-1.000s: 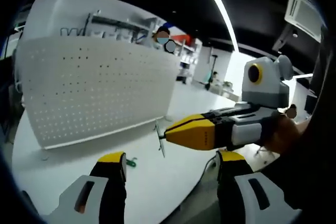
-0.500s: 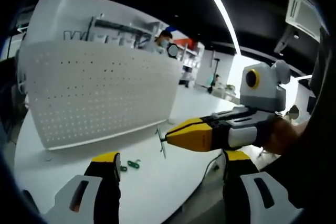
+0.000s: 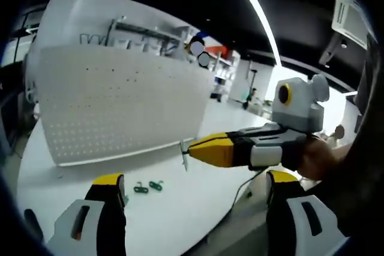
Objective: Insert the hook assembly into the mounting plate slot until the hook locks in place.
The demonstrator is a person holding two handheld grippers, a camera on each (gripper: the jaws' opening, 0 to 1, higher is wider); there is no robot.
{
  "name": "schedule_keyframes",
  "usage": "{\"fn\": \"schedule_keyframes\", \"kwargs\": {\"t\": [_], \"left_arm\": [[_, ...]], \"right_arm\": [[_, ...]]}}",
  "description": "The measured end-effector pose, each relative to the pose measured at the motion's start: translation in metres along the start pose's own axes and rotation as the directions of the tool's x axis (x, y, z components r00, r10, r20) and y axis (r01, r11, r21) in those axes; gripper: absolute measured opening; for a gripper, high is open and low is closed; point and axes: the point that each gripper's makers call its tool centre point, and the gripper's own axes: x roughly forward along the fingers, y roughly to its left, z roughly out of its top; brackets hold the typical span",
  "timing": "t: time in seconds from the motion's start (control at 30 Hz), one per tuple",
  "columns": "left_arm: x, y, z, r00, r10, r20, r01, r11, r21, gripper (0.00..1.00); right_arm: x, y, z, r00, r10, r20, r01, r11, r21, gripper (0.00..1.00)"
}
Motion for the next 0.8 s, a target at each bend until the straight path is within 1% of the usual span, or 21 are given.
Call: {"fn": "schedule_keyframes", "kwargs": {"t": [0.27, 0.4, 0.47, 0.53, 0.57, 0.6, 0.63, 0.67, 0.7, 0.8], "left_arm": [[0.002, 0.002, 0.003, 1.0, 0.0, 0.007, 0.0, 1.0, -0.009, 1.0], [0.001, 0.006, 0.003, 1.0, 0.003, 0.002, -0.003, 1.0, -0.008, 1.0], [0.0, 0.009, 0.005, 1.0, 0.012, 0.008, -0.012, 1.0, -0.01, 1.0], [-0.001, 0.011, 0.005, 1.0, 0.017, 0.012, -0.017, 1.0, -0.016, 1.0], [-0.002, 0.014, 0.006, 1.0, 0.027, 0.015, -0.027, 1.0, -0.012, 1.0], [-0.003, 0.019, 0.007, 0.998, 0.053, 0.021, -0.053, 0.999, 0.003, 1.0], [-0.004, 0.023, 0.009, 0.998, 0.065, 0.025, -0.066, 0.998, 0.01, 1.0], [-0.005, 0.027, 0.012, 0.996, 0.079, 0.037, -0.08, 0.997, 0.02, 1.0], [-0.006, 0.029, 0.014, 0.995, 0.086, 0.041, -0.087, 0.996, 0.026, 1.0], [-0.008, 0.034, 0.015, 0.994, 0.097, 0.044, -0.098, 0.995, 0.032, 1.0]], "right_arm": [[0.003, -0.006, 0.002, 1.0, -0.02, 0.004, 0.02, 1.0, 0.003, 0.0], [0.004, -0.009, 0.004, 1.0, -0.03, 0.007, 0.03, 1.0, -0.004, 0.0], [0.006, -0.012, 0.004, 0.999, -0.039, 0.008, 0.039, 0.999, -0.006, 0.0], [0.007, -0.019, 0.007, 0.997, -0.068, 0.025, 0.069, 0.997, -0.019, 0.0], [0.006, -0.024, 0.011, 0.994, -0.094, 0.047, 0.095, 0.995, -0.028, 0.0], [0.006, -0.026, 0.012, 0.993, -0.101, 0.056, 0.102, 0.994, -0.022, 0.0], [0.005, -0.029, 0.015, 0.991, -0.113, 0.072, 0.115, 0.993, -0.024, 0.0], [0.005, -0.034, 0.018, 0.987, -0.132, 0.09, 0.136, 0.99, -0.03, 0.0], [0.005, -0.037, 0.02, 0.985, -0.143, 0.094, 0.147, 0.989, -0.032, 0.0], [0.007, -0.052, 0.033, 0.972, -0.19, 0.138, 0.196, 0.98, -0.037, 0.0]]}}
